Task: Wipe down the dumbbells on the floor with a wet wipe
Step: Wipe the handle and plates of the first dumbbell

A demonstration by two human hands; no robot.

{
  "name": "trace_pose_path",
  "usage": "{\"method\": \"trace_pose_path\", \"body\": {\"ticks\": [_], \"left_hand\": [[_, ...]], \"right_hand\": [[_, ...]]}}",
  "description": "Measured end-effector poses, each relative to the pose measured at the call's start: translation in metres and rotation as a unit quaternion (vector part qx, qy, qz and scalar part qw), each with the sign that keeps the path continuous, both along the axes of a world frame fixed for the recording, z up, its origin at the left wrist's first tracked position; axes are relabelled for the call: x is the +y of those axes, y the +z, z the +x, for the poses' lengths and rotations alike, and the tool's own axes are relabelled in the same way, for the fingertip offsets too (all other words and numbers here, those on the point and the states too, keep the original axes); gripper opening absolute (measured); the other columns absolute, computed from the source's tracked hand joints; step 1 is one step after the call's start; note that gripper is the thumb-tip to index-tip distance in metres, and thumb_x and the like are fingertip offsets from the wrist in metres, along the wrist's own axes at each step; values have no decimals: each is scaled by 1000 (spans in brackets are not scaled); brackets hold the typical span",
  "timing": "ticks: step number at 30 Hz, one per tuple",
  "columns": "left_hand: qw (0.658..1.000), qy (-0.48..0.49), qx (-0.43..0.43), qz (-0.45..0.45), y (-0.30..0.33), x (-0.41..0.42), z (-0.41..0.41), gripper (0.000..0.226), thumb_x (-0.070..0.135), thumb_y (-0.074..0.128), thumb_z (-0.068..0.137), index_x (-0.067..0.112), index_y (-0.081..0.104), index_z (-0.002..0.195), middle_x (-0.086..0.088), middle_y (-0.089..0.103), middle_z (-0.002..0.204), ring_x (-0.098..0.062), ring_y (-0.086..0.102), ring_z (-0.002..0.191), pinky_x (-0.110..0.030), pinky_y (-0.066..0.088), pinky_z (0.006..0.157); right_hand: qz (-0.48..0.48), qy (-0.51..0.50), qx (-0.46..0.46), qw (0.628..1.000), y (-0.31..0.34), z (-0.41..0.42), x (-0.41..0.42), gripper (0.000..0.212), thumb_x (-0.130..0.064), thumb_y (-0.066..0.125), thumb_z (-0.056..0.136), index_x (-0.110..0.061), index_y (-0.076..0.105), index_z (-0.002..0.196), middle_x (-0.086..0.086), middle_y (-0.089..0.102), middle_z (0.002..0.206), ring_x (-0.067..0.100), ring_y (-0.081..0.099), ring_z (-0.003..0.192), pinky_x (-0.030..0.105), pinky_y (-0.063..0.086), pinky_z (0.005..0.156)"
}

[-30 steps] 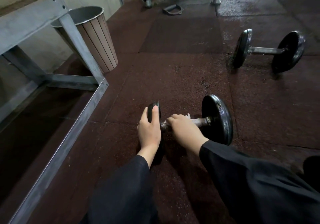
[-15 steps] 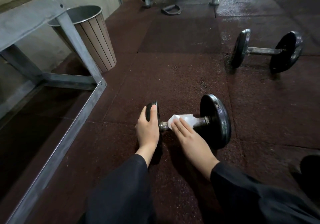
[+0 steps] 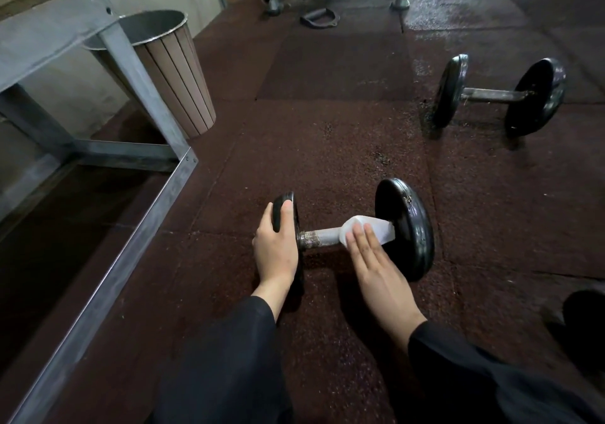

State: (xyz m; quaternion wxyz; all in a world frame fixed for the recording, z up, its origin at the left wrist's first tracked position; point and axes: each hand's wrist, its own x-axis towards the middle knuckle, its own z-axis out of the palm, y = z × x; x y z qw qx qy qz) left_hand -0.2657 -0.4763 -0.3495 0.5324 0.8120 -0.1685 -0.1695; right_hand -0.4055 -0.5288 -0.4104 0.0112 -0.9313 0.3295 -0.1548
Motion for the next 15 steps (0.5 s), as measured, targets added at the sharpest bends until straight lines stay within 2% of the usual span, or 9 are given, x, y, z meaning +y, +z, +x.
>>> {"method": "trace_pose_path", "body": {"ticks": [1, 3, 8, 11, 13, 15], "left_hand": [[1000, -1, -3, 1, 0, 0, 1, 53, 44, 44, 94, 12, 49, 136, -2, 51, 140, -17, 43, 133, -29, 29, 111], [1000, -2, -4, 4, -1, -2, 2, 53, 45, 44, 94, 12, 50, 135, -2, 53, 139, -18, 44, 132, -32, 31, 112], [1000, 0, 4, 5, 0, -4, 4, 52, 44, 44, 94, 13, 51, 135, -3, 53, 139, -17, 45, 131, -30, 31, 111], [1000, 0, 5, 3, 0, -2, 3, 53, 44, 44, 94, 13, 50, 136, -2, 52, 140, -17, 44, 132, -30, 30, 111], [1000, -1, 9, 3, 0, -3, 3, 53, 45, 44, 94, 14, 50, 135, -1, 52, 139, -17, 44, 131, -31, 31, 111], [1000, -2, 9, 2, 1, -3, 3, 52, 45, 44, 94, 14, 51, 135, -2, 53, 139, -17, 45, 131, -31, 31, 110]], "right_hand": [[11, -7, -9, 1000, 3, 5, 0, 57, 5, 29, 73, 6, 44, 128, 23, 55, 130, 34, 50, 124, 30, 41, 101], [22, -16, -17, 999, 11, 13, 1, 59, 6, 27, 72, 8, 54, 124, 23, 55, 129, 34, 54, 120, 29, 52, 86], [4, -6, 66, 998, 20, 10, -1, 54, 5, 28, 72, 8, 63, 113, 22, 63, 119, 32, 61, 112, 32, 56, 80], [-8, -53, 78, 995, 24, 14, -8, 54, 4, 27, 70, 9, 65, 107, 22, 67, 111, 31, 65, 105, 28, 57, 74], [-21, -62, 106, 992, 29, 22, -10, 59, 2, 18, 73, 11, 60, 113, 24, 65, 111, 32, 63, 105, 30, 55, 83], [-32, -41, 129, 990, 36, 27, -13, 71, 1, -2, 74, 10, 47, 125, 22, 54, 121, 33, 53, 114, 34, 46, 98]]}}
